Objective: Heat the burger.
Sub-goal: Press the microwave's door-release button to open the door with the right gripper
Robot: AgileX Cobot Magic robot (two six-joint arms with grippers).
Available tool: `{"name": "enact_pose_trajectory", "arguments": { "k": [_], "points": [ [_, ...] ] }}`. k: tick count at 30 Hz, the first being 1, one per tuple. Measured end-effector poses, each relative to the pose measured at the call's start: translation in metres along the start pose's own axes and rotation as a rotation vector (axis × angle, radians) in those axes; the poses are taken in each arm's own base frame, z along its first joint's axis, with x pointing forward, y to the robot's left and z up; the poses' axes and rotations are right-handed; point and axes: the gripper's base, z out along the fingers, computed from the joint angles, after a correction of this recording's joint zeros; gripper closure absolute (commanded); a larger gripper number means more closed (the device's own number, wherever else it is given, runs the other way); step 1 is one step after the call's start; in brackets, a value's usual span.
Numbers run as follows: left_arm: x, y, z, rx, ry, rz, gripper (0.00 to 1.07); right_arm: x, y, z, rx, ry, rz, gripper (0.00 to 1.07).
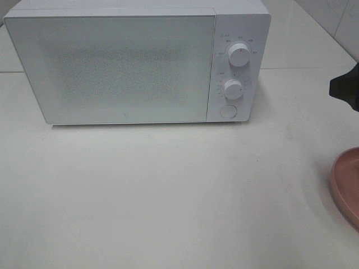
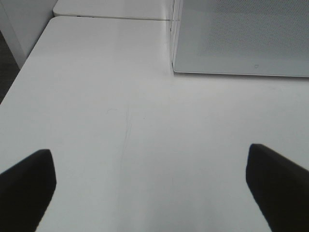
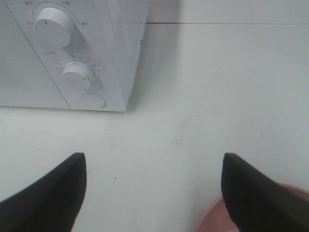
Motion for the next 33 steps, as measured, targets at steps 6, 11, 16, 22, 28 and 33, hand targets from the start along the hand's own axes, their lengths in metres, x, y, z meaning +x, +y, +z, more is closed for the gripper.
{"name": "enact_pose_trajectory", "arguments": {
  "k": [6, 11, 16, 22, 28, 33],
  "points": [
    [0.0, 0.0, 0.0, 0.0, 0.0, 0.0, 0.07, -0.002, 0.001, 0.017, -0.006, -0.01, -0.001, 0.32],
    [0.0, 0.0, 0.0, 0.0, 0.0, 0.0, 0.07, 0.007, 0.0, 0.029, -0.014, -0.033, -0.001, 0.32],
    [0.0, 0.0, 0.0, 0.0, 0.0, 0.0, 0.07, 0.022, -0.001, 0.034, -0.029, -0.086, -0.001, 0.32],
    [0.0, 0.0, 0.0, 0.0, 0.0, 0.0, 0.07, 0.034, -0.002, 0.034, -0.055, -0.199, 0.0, 0.32],
    [0.0, 0.0, 0.0, 0.0, 0.0, 0.0, 0.07, 0.046, -0.003, 0.032, -0.073, -0.271, 0.002, 0.32],
    [0.0, 0.0, 0.0, 0.0, 0.0, 0.0, 0.07, 0.053, -0.004, 0.032, -0.084, -0.314, 0.004, 0.32]
  ]
}}
